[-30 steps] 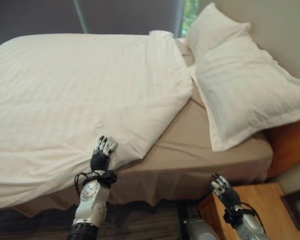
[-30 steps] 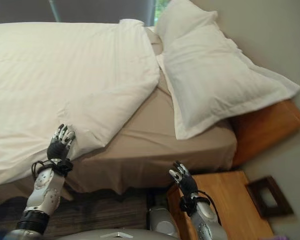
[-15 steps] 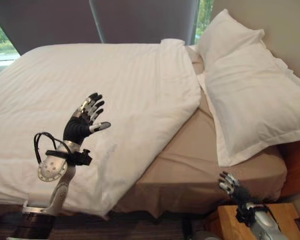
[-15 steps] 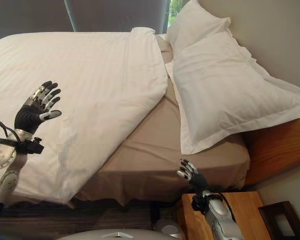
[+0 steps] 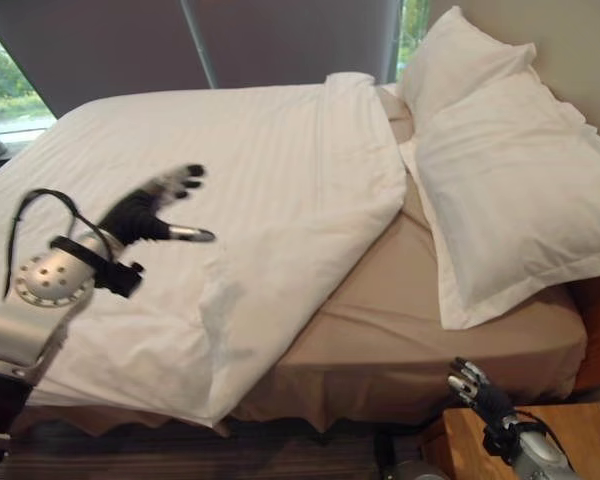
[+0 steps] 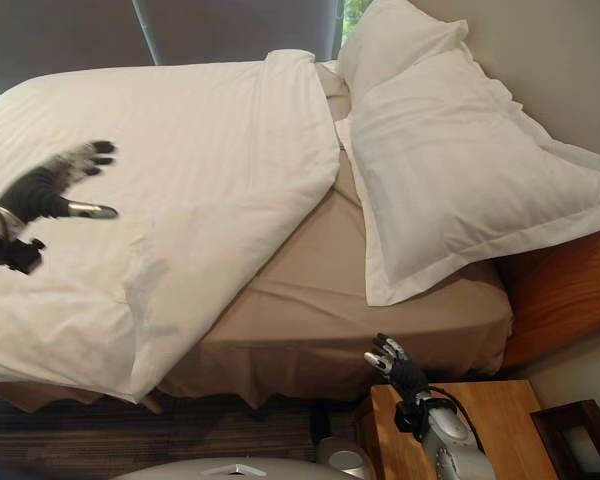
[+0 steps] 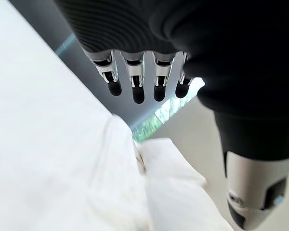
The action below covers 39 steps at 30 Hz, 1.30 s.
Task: Making the bed.
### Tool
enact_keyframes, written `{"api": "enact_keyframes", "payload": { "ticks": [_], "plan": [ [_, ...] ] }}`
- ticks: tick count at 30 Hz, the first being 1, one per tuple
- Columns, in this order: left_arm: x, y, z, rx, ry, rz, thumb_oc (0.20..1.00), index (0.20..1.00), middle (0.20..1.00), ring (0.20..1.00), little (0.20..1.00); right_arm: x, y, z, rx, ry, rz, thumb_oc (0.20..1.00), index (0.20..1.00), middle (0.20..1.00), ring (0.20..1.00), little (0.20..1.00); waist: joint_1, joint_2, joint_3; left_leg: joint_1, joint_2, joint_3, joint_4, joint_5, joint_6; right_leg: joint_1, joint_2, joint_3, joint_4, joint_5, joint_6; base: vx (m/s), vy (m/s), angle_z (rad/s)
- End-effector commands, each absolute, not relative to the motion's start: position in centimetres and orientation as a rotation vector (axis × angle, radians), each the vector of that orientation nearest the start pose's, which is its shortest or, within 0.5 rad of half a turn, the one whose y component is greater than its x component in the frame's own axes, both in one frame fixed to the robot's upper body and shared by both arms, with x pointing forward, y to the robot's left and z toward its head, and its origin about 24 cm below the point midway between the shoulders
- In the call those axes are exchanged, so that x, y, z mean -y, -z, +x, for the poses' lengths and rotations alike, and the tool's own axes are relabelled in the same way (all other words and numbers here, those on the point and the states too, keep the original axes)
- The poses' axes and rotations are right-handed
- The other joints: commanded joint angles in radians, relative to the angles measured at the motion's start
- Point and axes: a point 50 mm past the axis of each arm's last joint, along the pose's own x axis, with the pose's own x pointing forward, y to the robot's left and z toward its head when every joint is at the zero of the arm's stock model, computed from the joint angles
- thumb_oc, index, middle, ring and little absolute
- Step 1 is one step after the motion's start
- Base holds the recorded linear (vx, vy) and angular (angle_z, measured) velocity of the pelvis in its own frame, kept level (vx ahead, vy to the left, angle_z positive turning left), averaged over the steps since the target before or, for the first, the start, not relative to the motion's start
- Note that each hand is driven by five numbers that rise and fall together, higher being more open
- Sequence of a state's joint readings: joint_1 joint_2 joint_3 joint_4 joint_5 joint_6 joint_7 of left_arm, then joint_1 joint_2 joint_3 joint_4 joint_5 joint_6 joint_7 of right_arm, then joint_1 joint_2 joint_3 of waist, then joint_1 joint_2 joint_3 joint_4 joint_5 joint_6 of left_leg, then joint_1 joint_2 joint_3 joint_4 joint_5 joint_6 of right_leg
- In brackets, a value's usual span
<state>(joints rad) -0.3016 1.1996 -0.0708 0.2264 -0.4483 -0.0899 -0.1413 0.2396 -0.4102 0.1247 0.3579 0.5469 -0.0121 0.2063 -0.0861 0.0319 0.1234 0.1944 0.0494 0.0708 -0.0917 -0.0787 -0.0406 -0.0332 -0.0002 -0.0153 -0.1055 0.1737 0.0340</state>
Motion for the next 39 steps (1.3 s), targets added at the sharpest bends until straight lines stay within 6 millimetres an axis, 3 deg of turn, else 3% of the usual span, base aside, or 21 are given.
{"api": "enact_keyframes", "payload": {
  "ticks": [1,6,13,19,25,29,33,37,38,39],
  "plan": [
    [-35.8,-23.9,29.2,0.154,-0.171,0.883,1.000,1.000,1.000,1.000,1.000,22.5,5.0,17.6,-0.469,-0.142,0.162,1.000,1.000,1.000,1.000,1.000,-0.040,-0.021,-0.029,-0.090,-0.058,-0.007,0.004,0.121,-0.001,0.102,-0.024,0.024,0.025,-0.123,0.083,0.00,0.000,0.00],
    [-37.8,-21.1,30.7,-0.033,-0.225,0.922,1.000,1.000,1.000,1.000,1.000,21.9,5.5,17.2,-0.498,-0.156,0.166,1.000,1.000,1.000,1.000,1.000,-0.058,-0.015,-0.024,-0.097,-0.058,0.004,0.004,0.116,-0.002,0.091,-0.023,0.032,0.024,-0.122,0.085,0.01,0.000,-0.02],
    [-38.1,-17.8,31.4,-0.117,-0.254,0.857,1.000,1.000,1.000,1.000,1.000,21.9,5.6,16.7,-0.503,-0.153,0.163,1.000,1.000,1.000,1.000,1.000,-0.085,-0.010,-0.012,-0.108,-0.056,0.021,0.004,0.110,-0.003,0.077,-0.024,0.045,0.022,-0.124,0.086,0.02,0.012,-0.07],
    [-38.9,-17.0,32.3,-0.176,-0.359,0.828,1.000,1.000,1.000,1.000,1.000,22.0,5.5,16.8,-0.500,-0.160,0.147,1.000,1.000,1.000,1.000,1.000,-0.115,-0.005,0.016,-0.140,-0.052,0.044,0.004,0.111,-0.006,0.034,-0.020,0.065,0.022,-0.115,0.089,-0.02,0.019,-0.15],
    [-40.8,-17.4,31.8,-0.213,-0.490,0.771,1.000,1.000,1.000,1.000,1.000,22.5,5.3,16.9,-0.504,-0.170,0.123,1.000,1.000,1.000,1.000,1.000,-0.143,0.000,0.067,-0.232,-0.045,0.074,0.004,0.127,-0.016,-0.073,-0.018,0.094,0.021,-0.082,0.091,-0.06,0.021,-0.14],
    [-40.8,-18.3,32.0,-0.154,-0.531,0.694,1.000,1.000,1.000,1.000,1.000,22.4,4.9,17.6,-0.477,-0.176,0.120,1.000,1.000,1.000,1.000,1.000,-0.153,-0.002,0.106,-0.294,-0.041,0.095,0.004,0.138,-0.023,-0.145,-0.015,0.118,0.018,-0.059,0.091,-0.08,0.007,-0.18],
    [-41.7,-16.9,31.2,-0.191,-0.611,0.583,1.000,1.000,1.000,1.000,1.000,22.2,4.4,18.3,-0.453,-0.177,0.122,1.000,1.000,1.000,1.000,1.000,-0.165,-0.006,0.134,-0.360,-0.036,0.120,0.004,0.149,-0.028,-0.219,-0.006,0.144,0.018,-0.040,0.095,-0.05,-0.003,-0.29],
    [-40.0,-14.1,32.2,-0.258,-0.566,0.549,1.000,1.000,1.000,1.000,1.000,22.1,4.1,18.9,-0.436,-0.165,0.114,1.000,1.000,1.000,1.000,1.000,-0.183,-0.008,0.180,-0.414,-0.032,0.148,0.004,0.156,-0.034,-0.287,0.002,0.170,0.018,-0.022,0.096,-0.05,0.014,-0.16],
    [-39.4,-13.7,32.5,-0.262,-0.543,0.551,0.765,0.765,0.765,0.765,0.765,22.1,4.2,19.0,-0.438,-0.163,0.109,1.000,1.000,1.000,1.000,1.000,-0.184,-0.009,0.185,-0.419,-0.031,0.152,0.004,0.158,-0.035,-0.293,0.002,0.174,0.018,-0.020,0.099,-0.02,-0.007,-0.21],
    [-38.8,-13.5,32.9,-0.262,-0.519,0.556,0.200,0.200,0.200,0.200,0.200,22.1,4.2,19.2,-0.440,-0.161,0.106,1.000,1.000,1.000,1.000,1.000,-0.184,-0.008,0.185,-0.423,-0.031,0.154,0.004,0.157,-0.035,-0.299,0.003,0.178,0.018,-0.017,0.101,0.00,0.008,-0.22]
  ]
}}
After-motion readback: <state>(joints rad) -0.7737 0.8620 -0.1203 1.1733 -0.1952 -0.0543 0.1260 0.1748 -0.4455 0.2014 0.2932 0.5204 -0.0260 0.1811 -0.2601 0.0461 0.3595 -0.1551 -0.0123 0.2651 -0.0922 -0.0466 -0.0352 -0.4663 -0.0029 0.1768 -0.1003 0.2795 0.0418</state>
